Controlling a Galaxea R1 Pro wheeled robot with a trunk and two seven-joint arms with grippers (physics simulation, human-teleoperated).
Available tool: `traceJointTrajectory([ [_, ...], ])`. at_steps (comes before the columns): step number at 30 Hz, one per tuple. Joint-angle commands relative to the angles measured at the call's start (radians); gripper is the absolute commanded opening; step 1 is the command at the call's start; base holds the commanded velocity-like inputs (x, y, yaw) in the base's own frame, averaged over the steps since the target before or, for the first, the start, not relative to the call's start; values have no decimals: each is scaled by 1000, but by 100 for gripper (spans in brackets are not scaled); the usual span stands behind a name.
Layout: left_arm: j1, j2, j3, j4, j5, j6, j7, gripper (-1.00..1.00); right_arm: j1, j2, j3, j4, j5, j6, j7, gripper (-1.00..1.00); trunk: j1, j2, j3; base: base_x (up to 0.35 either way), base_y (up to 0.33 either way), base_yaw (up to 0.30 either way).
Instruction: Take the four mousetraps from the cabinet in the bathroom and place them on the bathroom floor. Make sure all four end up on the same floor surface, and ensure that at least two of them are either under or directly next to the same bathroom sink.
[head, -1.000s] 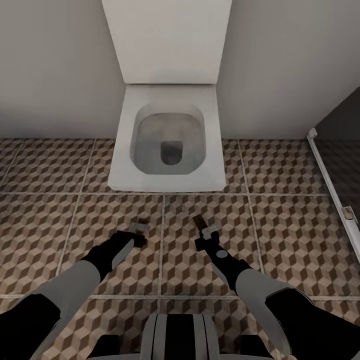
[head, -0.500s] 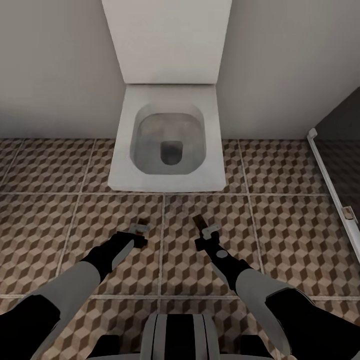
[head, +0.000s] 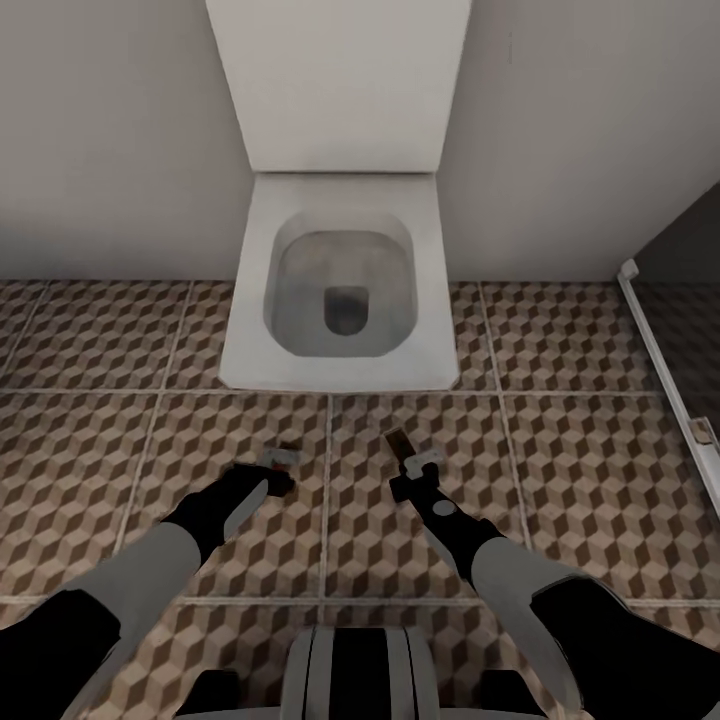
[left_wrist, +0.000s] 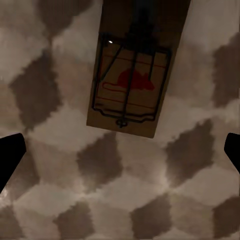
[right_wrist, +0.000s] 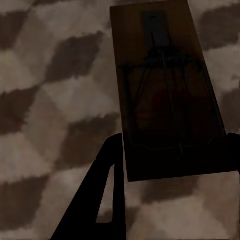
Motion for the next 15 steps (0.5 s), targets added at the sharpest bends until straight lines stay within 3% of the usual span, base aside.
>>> traceJointTrajectory([
  [1, 0, 2, -8, -3, 10, 3, 9, 100, -1, 1, 2, 2, 5, -3, -4, -100, 0, 0, -1, 186, 112, 0],
  [9, 0, 2, -8, -3, 10, 3, 9, 100, -1, 0, 2, 2, 5, -3, -4, -100, 0, 0, -1, 213, 123, 0],
  [15, 0, 2, -8, -3, 10, 3, 9, 100, -1, 0, 2, 2, 5, -3, -5, -100, 0, 0, -1, 77, 34, 0],
])
